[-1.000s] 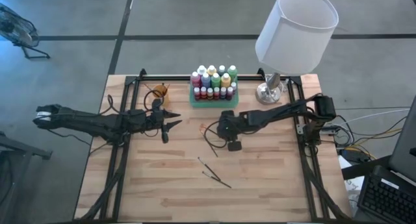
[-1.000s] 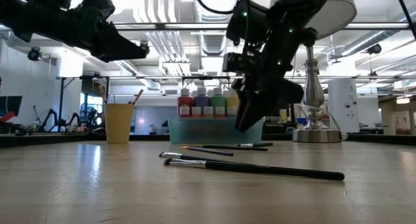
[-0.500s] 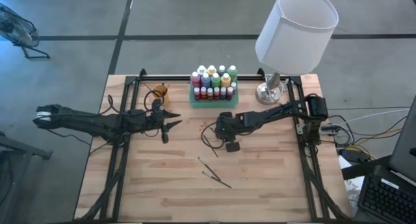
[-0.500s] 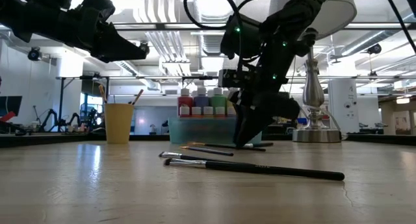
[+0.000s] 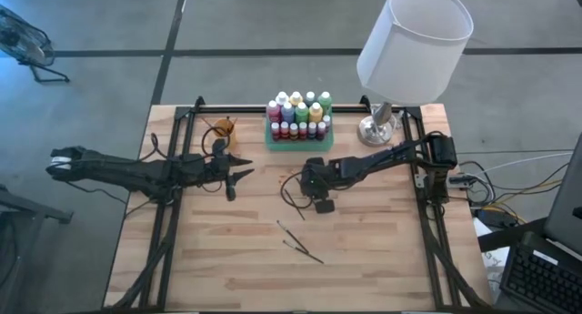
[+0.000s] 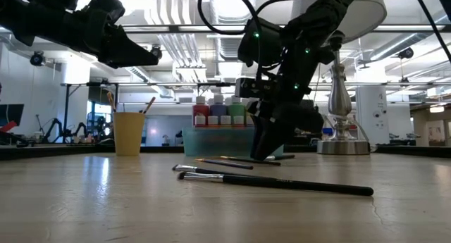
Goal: Pick & Place Paint Supplies
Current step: Put the silver paintbrush into the orange cup
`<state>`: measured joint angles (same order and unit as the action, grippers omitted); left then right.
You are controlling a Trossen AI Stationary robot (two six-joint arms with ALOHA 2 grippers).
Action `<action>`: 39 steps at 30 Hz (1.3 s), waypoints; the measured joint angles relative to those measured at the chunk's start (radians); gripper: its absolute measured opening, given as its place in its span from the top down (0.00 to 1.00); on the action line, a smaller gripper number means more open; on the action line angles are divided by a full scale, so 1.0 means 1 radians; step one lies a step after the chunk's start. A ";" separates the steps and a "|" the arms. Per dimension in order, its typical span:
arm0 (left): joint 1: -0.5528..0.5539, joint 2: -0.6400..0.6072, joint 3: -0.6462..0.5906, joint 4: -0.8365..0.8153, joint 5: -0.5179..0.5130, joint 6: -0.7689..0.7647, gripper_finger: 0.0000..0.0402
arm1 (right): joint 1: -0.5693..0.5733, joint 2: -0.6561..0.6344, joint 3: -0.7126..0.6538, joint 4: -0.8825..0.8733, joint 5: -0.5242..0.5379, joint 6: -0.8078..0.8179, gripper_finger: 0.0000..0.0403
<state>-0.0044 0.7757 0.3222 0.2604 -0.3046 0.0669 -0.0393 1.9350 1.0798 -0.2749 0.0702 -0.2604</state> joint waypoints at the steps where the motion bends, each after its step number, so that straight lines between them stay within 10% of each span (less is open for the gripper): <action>1: 0.000 0.000 0.000 0.000 0.000 0.000 0.70 | 0.000 0.000 0.000 -0.001 0.000 0.000 0.76; 10: 0.000 0.000 0.000 0.000 0.000 0.000 0.70 | -0.002 -0.001 -0.002 -0.010 -0.008 -0.005 0.97; 39: 0.000 0.000 0.000 0.000 0.000 0.000 0.70 | -0.025 -0.079 0.037 -0.068 0.032 0.127 0.98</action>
<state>-0.0047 0.7757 0.3225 0.2600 -0.3046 0.0670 -0.0647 1.8557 1.1171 -0.3431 0.1020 -0.1330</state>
